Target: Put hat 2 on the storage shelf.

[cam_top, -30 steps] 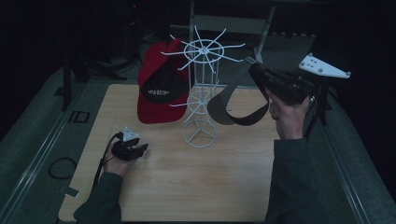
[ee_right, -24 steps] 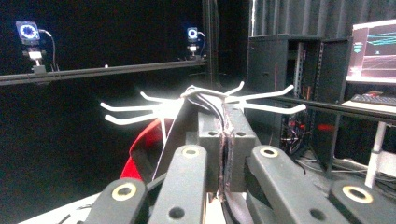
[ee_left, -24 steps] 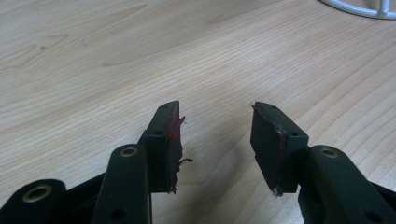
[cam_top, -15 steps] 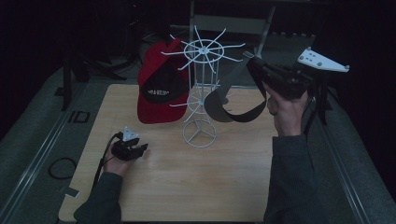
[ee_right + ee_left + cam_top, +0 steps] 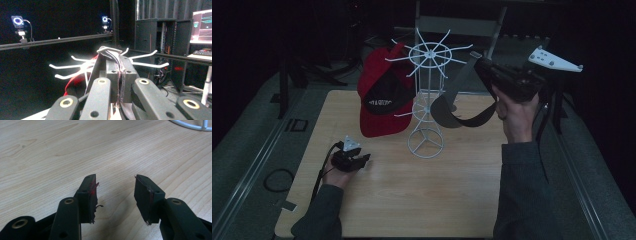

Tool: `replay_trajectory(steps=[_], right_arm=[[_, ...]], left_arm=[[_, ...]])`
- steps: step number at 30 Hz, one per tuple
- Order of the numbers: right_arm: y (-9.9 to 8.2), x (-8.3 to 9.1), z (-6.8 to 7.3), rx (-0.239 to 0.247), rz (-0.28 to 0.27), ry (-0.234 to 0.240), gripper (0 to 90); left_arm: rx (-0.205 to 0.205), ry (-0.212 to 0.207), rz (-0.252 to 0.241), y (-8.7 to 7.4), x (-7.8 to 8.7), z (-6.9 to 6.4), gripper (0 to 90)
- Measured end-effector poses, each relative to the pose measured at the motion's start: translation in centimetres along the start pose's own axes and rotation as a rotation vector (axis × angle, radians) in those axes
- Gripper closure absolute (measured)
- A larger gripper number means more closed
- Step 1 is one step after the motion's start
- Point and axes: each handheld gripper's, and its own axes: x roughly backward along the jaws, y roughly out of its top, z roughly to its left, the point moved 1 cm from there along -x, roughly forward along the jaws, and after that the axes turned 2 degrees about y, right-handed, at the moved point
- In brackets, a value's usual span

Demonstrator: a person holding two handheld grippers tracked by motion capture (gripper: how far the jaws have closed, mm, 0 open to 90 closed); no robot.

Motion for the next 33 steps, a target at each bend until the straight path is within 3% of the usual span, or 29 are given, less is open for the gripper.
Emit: replay_trajectory(steps=[15, 33], right_arm=[[-0.2, -0.2, -1.3, -0.031, 0.017, -0.030, 87.7], [-2.1, -1.8, -1.6, -0.053, 0.083, 0.007, 87.5]], left_arm=[[-0.003, 0.001, -0.007, 0.1, 0.1, -0.1, 53.2], [-0.005, -0.001, -0.002, 0.1, 0.0, -0.1, 53.2]])
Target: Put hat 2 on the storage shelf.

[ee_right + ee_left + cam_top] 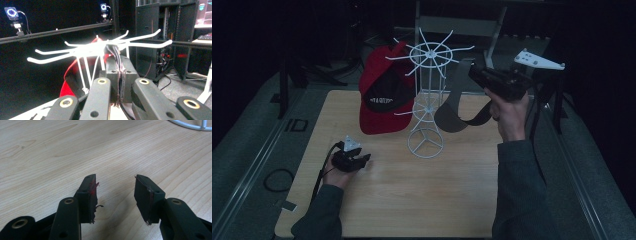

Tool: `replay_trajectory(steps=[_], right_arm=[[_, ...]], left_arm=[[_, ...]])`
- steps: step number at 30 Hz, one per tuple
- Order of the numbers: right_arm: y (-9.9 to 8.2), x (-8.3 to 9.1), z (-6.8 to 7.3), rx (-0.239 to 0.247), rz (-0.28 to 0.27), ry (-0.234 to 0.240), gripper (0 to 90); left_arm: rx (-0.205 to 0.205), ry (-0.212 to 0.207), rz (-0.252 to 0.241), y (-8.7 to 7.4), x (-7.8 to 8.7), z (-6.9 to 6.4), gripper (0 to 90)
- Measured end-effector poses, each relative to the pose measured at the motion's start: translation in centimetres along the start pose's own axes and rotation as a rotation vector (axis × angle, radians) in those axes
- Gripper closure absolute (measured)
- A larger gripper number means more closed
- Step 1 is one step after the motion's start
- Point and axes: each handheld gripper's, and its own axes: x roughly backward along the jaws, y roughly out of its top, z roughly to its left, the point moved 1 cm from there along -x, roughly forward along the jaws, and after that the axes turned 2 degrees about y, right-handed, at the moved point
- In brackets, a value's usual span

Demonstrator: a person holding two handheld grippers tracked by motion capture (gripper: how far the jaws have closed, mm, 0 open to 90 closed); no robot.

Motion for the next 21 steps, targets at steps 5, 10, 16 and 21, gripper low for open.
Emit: replay_trajectory(steps=[5, 10, 16, 21], right_arm=[[-0.7, -0.7, 0.0, -0.008, 0.020, 0.004, 87.2], [-1.1, -0.7, -0.2, -0.021, 0.028, 0.007, 84.5], [-1.1, 0.5, -0.3, -0.024, -0.003, -0.017, 61.9], [-1.2, 1.4, -0.4, -0.014, -0.012, -0.029, 49.0]], left_arm=[[0.000, 0.001, 0.000, 0.0, 0.0, 0.0, 53.2], [0.000, 0.000, 0.001, 0.0, 0.0, 0.1, 53.2], [0.003, 0.001, -0.001, 0.0, 0.0, 0.1, 53.2], [0.001, 0.001, -0.002, 0.0, 0.0, 0.0, 53.1]])
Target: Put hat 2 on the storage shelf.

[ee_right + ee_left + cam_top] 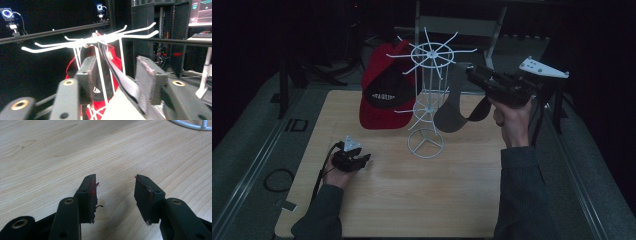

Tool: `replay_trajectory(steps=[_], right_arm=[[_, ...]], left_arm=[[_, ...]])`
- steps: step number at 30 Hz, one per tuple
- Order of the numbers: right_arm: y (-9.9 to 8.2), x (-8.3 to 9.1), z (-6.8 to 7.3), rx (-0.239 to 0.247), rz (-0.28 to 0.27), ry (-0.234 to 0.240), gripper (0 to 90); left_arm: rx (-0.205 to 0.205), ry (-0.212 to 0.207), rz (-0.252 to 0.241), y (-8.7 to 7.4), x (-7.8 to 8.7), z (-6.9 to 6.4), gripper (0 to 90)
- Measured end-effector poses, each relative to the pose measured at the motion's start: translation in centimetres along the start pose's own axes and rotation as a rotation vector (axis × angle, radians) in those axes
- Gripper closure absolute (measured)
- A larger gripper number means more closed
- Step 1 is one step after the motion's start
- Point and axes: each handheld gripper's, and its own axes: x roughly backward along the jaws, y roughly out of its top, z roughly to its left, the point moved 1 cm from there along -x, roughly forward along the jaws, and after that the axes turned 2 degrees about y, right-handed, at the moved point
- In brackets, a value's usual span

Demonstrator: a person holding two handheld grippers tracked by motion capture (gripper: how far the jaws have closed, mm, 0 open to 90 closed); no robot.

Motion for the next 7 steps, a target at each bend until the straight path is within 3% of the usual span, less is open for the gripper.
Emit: replay_trajectory(steps=[7], right_arm=[[-0.37, 0.51, -0.37, -0.001, 0.002, -0.028, 39.2]], left_arm=[[-0.003, 0.000, 0.004, 0.01, -0.02, 0.03, 53.1]])
